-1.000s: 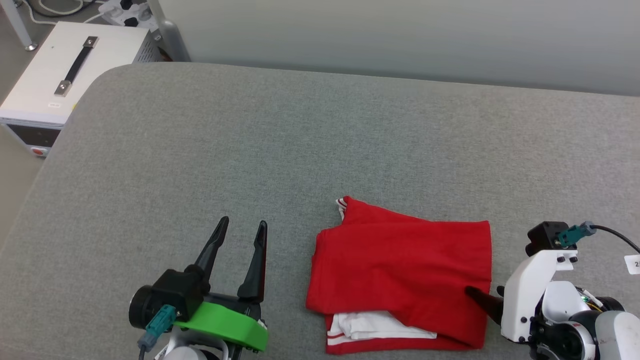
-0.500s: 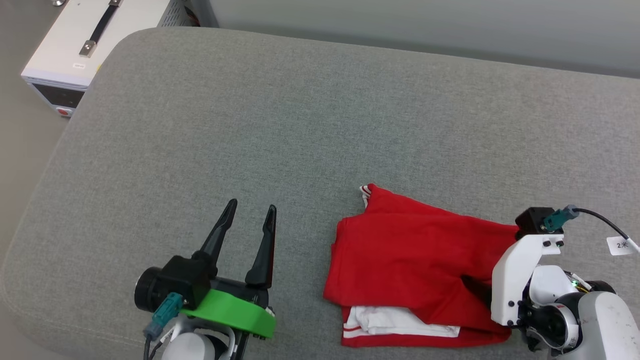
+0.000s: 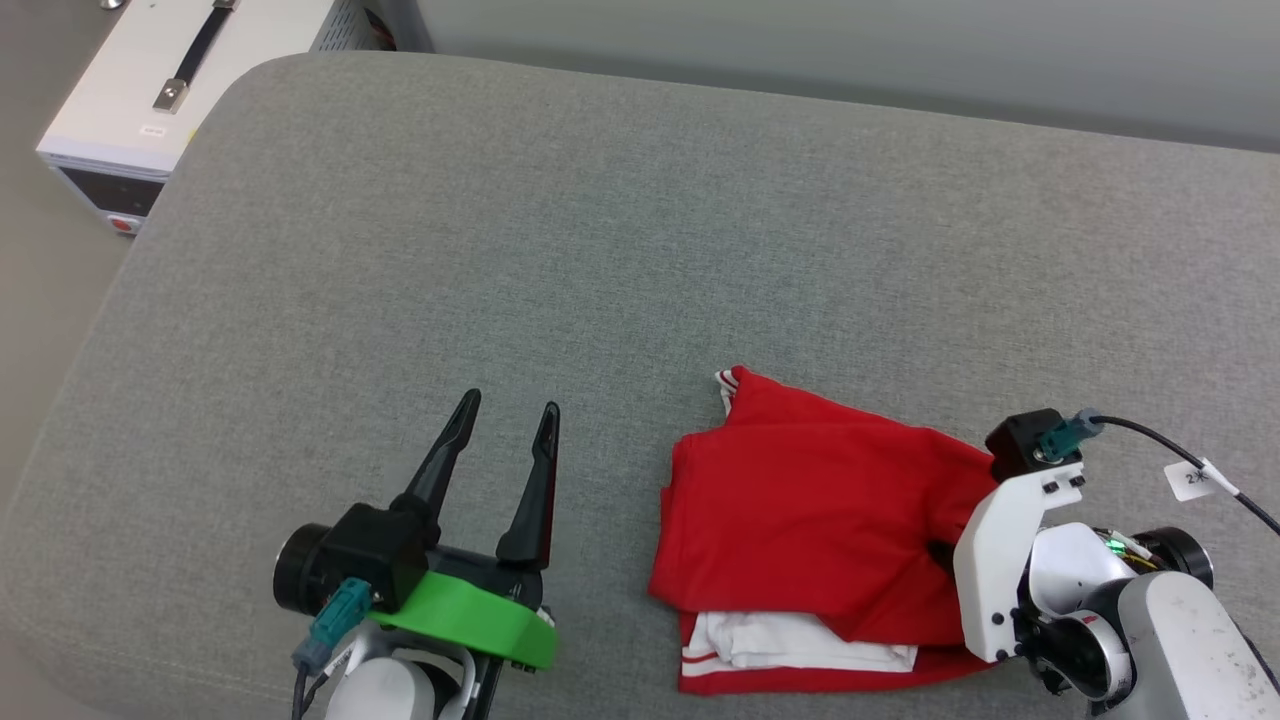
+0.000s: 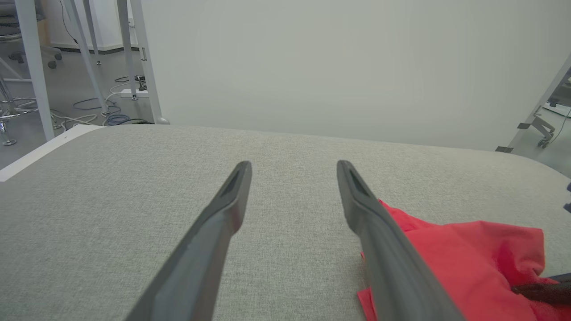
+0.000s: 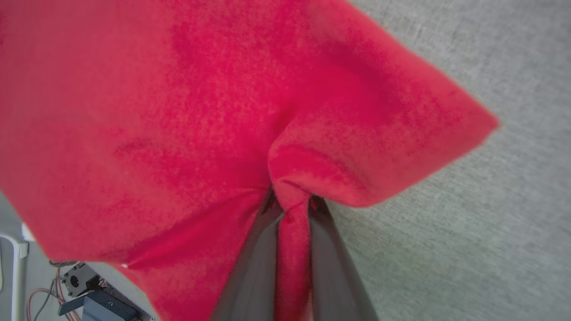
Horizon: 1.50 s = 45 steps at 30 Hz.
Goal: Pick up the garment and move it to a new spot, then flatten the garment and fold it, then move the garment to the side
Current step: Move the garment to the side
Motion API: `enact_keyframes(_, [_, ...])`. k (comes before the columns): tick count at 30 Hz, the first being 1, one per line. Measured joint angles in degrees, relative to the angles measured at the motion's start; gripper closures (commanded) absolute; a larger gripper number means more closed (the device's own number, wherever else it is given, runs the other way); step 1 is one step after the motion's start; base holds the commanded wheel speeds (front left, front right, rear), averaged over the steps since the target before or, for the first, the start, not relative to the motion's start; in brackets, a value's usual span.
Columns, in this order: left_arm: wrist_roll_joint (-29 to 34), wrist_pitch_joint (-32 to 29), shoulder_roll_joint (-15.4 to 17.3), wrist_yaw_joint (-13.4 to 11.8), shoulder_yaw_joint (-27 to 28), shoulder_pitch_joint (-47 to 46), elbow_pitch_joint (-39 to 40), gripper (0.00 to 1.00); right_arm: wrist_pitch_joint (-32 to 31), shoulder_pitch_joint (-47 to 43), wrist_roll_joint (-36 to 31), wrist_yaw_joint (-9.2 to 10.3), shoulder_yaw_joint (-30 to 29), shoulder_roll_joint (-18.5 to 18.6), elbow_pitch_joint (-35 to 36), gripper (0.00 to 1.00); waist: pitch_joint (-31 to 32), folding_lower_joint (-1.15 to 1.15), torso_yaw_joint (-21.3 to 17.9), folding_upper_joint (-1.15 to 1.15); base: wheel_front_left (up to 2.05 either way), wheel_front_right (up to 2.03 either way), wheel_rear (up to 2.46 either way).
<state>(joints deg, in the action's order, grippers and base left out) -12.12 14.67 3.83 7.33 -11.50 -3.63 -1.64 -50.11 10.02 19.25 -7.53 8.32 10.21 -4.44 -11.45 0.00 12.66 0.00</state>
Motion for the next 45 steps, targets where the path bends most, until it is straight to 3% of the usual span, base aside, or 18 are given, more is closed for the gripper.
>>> enact_keyframes(5, [0.0,0.0,0.2,0.0,-1.0,0.1,0.2,0.00,1.8,2.5,0.2,-0.05,5.4,6.2,1.4,1.00,0.5,0.00,-2.6,0.00,0.00,0.00,0.00])
enact_keyframes(16, [0.0,0.0,2.1,0.0,-4.5,-2.8,2.1,0.00,6.1,11.6,2.7,-0.05,15.5,27.3,4.3,1.00,-2.3,0.00,-11.7,0.00,0.00,0.00,0.00])
enact_keyframes(24, [0.8,0.0,5.2,0.0,-6.9,-6.4,4.1,0.00,14.4,19.5,4.1,-0.05,19.6,38.4,-2.9,1.00,-6.9,0.00,-19.1,0.00,0.00,0.00,0.00])
enact_keyframes(31, [2.1,0.0,7.6,0.0,-8.7,-9.5,6.1,0.00,25.3,25.4,3.8,-0.05,20.4,42.4,-13.7,1.00,-12.0,0.01,-23.5,0.00,0.00,0.00,0.00])
enact_keyframes(38, [3.4,0.0,9.5,0.0,-9.8,-12.0,9.0,0.00,33.9,31.4,2.7,-0.05,16.9,41.5,-27.3,1.00,-18.0,0.00,-26.4,0.00,0.00,0.00,0.00])
enact_keyframes(45, [3.9,0.0,11.1,0.0,-11.4,-13.7,10.1,0.00,41.5,38.7,-2.6,-0.05,14.9,39.4,-38.3,1.00,-23.2,0.01,-28.3,0.00,0.00,0.00,0.00])
